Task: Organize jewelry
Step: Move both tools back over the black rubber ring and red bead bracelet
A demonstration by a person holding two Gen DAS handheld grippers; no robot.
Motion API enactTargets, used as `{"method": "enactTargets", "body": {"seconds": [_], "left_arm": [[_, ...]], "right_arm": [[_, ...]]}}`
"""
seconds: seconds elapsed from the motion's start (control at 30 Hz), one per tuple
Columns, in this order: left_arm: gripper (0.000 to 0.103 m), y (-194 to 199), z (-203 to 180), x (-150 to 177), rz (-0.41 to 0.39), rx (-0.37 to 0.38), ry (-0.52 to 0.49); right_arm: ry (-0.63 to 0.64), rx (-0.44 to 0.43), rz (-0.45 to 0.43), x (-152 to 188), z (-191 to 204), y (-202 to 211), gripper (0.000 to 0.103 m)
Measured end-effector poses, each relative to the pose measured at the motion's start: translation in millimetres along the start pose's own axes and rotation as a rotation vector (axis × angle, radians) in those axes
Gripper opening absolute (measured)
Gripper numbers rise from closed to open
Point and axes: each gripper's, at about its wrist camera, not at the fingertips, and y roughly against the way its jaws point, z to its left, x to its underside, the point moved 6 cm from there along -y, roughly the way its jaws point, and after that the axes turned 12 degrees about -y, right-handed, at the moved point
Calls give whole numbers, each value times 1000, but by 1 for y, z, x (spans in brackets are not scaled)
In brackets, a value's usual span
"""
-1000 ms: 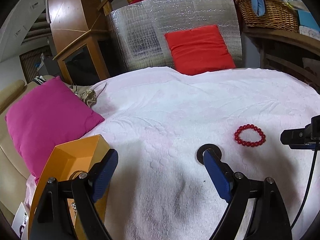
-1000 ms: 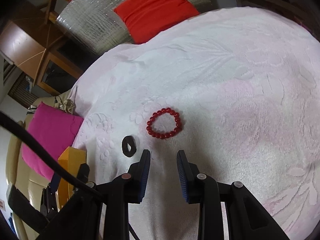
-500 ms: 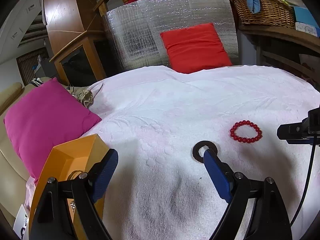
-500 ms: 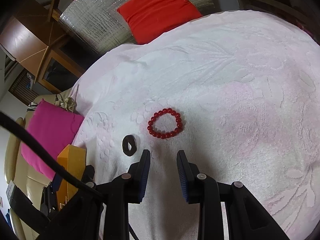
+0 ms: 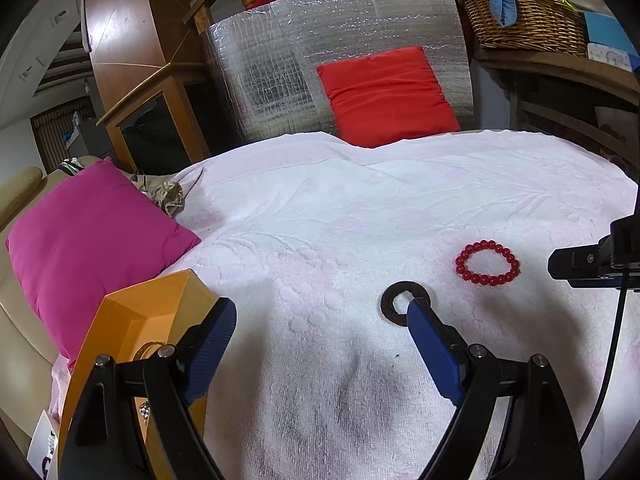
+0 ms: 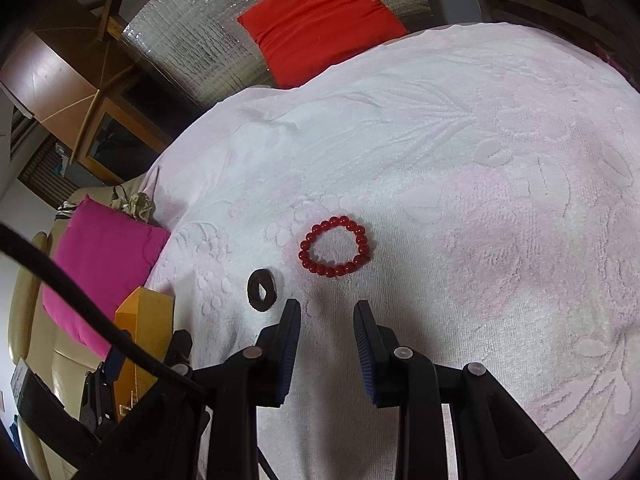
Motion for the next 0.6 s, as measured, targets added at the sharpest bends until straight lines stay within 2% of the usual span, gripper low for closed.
{"method": "enactTargets", "body": {"seconds": [0.6], "left_arm": [[88, -2, -5, 0, 9, -2, -14]], "right_arm": [[10, -5, 1, -1, -1, 3, 30]]}}
